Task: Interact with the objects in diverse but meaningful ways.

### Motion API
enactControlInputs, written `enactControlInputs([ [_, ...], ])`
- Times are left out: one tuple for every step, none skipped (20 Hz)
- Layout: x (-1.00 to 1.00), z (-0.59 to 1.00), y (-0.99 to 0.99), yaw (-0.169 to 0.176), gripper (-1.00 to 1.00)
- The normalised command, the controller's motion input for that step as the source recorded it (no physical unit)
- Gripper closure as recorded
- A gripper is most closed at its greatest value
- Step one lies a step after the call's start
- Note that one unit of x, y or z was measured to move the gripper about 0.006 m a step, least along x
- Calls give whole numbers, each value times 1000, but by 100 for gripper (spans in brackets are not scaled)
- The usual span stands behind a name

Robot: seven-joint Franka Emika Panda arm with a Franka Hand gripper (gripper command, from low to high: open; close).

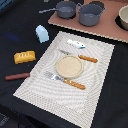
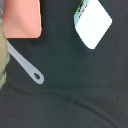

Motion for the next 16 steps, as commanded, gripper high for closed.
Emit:
enactControlInputs([
  [-131,-209,-109,104,-100],
  [-280,-240,-183,114,-100],
  [-311,-254,-203,123,-100],
  [-309,-277,-180,136,-100],
  [-314,-323,-223,130,-100],
  [-354,-300,-243,124,-100],
  [-326,-303,-203,124,-100],
  [-286,-280,-160,125,-100],
  [-271,-269,-169,115,-100],
  [-391,-357,-254,96,-100],
  [-417,-400,-334,92,-100],
  [-414,-414,-351,92,-100],
  [-411,-400,-360,90,-100],
  [-394,-394,-360,91,-100],
  [-386,-383,-357,92,-100],
  [-371,-400,-360,95,-100],
])
